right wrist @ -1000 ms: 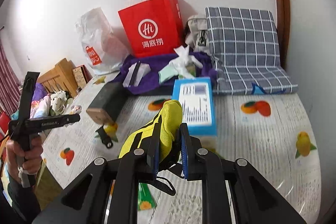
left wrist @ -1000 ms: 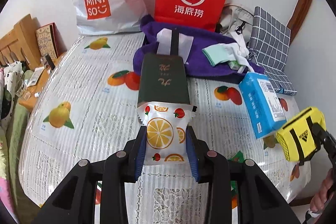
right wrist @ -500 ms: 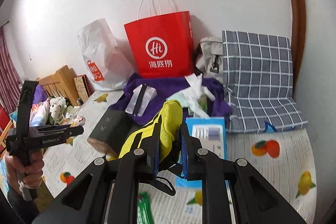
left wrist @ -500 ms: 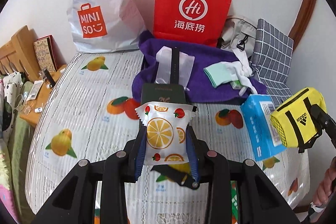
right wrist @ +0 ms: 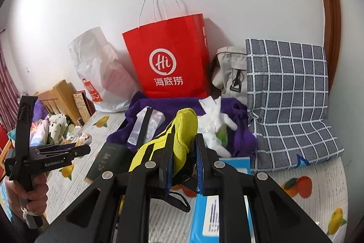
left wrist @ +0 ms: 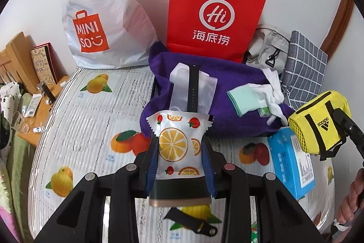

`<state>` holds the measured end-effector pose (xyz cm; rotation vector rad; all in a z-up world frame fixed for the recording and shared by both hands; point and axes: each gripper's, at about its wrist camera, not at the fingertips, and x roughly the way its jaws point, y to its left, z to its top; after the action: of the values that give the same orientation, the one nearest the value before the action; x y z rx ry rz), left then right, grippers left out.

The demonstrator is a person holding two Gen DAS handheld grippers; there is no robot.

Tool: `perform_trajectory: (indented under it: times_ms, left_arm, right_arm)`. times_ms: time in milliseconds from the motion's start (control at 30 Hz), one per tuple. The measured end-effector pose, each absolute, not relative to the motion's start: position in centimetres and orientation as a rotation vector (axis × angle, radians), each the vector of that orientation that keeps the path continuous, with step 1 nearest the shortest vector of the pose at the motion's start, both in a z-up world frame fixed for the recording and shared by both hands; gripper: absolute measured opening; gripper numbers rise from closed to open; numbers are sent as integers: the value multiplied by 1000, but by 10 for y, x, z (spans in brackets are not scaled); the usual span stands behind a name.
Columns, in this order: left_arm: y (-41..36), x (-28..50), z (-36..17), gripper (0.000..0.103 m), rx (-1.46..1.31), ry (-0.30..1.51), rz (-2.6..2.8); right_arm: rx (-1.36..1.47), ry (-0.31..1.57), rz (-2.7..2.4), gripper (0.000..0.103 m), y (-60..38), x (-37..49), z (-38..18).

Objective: Organize soft objects
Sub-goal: 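Carry the pouch and packet onto the purple towel and open both tools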

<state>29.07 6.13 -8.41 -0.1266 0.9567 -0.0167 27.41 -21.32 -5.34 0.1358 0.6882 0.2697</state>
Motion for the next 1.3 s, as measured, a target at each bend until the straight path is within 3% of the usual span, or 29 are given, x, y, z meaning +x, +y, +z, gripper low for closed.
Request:
perform_trajectory:
  times_ms: [667, 900, 1300]
  left_arm:
    - [49, 369, -84, 34, -99, 962, -33]
    - [55, 394, -93, 34, -123, 976, -36]
    - [54, 429, -113, 34, -115, 1030, -58]
  right_arm:
    - [123, 682, 288, 17, -200, 354, -57]
    - [108, 783, 301, 17, -195, 377, -95]
    - [3, 844, 338, 17, -174, 399, -107]
